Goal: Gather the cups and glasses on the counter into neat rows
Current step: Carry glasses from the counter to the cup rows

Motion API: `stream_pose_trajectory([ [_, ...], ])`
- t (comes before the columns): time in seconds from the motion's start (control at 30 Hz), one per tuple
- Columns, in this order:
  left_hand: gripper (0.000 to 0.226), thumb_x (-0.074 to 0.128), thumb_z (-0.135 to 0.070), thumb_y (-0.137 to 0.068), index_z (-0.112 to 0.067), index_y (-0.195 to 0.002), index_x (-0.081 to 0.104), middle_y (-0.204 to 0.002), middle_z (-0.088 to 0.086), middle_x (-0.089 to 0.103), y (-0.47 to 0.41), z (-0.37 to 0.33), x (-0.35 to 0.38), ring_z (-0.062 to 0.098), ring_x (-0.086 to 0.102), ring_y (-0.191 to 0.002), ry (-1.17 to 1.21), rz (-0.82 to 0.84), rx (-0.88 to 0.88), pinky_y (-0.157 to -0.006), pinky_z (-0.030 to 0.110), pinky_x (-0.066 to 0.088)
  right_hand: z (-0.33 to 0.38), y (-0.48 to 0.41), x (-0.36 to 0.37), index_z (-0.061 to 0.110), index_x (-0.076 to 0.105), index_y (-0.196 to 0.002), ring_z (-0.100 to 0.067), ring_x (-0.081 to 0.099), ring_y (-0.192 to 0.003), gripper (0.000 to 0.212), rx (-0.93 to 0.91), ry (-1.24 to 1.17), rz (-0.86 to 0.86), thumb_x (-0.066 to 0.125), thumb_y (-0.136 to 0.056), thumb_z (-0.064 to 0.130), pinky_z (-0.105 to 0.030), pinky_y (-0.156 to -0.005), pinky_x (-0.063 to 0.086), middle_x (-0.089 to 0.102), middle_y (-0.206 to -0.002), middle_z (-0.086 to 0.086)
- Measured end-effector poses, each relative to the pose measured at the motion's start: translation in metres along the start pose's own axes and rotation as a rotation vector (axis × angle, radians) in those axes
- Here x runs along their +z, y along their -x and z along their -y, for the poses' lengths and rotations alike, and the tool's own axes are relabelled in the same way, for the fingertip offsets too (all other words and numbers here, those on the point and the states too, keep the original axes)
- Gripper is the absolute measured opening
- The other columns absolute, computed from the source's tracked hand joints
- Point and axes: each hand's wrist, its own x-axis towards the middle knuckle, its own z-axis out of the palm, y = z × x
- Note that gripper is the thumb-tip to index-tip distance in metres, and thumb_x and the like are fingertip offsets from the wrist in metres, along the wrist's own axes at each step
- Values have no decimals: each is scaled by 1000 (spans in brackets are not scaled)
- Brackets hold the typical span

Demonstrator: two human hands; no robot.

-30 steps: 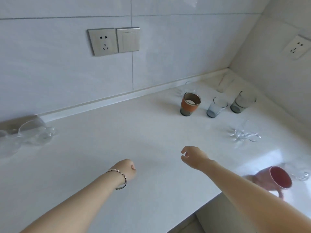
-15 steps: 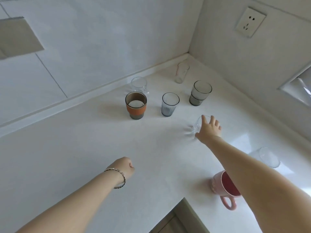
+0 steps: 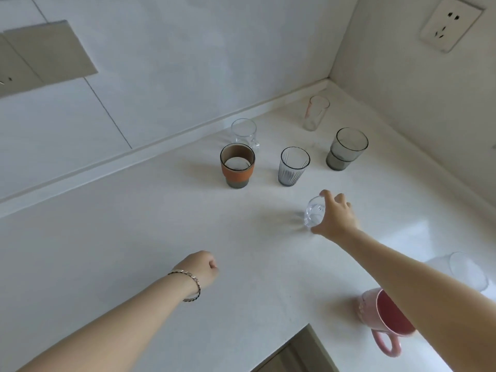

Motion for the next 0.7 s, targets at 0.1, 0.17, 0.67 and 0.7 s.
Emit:
stream_pose_trajectory([
  [0.1, 28, 41, -16, -90, -26, -64, 41, -88, -4, 56, 13, 37, -8, 18, 54, -82, -7, -37, -81, -75, 26, 42, 57, 26, 13, 25, 30, -138, -30, 47, -115, 86, -203, 63, 103, 78, -67, 25, -32, -78, 46, 39, -127, -9],
  [0.17, 29, 39, -16, -90, -27, -63, 39, -92, -5, 54, 27, 67, -14, 18, 52, -85, 9, -61, -137, -77, 26, 41, 104, 48, 25, 26, 29, -138, -28, 48, -116, 85, -353, 112, 159, 77, -68, 28, -29, -75, 42, 39, -127, -8],
  [0.67, 14, 40, -13, -91, -18, -80, 47, -90, -1, 51, 204, 415, -26, 19, 47, -83, 362, -267, -588, -69, 23, 36, 441, 282, 171, 28, 29, -138, -27, 50, -115, 83, -1059, 288, 365, 75, -68, 27, -33, -87, 48, 39, -128, -7],
  [0.7, 14, 40, -13, -90, -18, -78, 46, -89, 0, 51, 218, 443, -25, 20, 46, -81, 372, -266, -617, -67, 24, 35, 461, 300, 183, 28, 29, -137, -27, 50, -114, 83, -1069, 287, 373, 75, -68, 27, -32, -86, 47, 39, -127, -7],
])
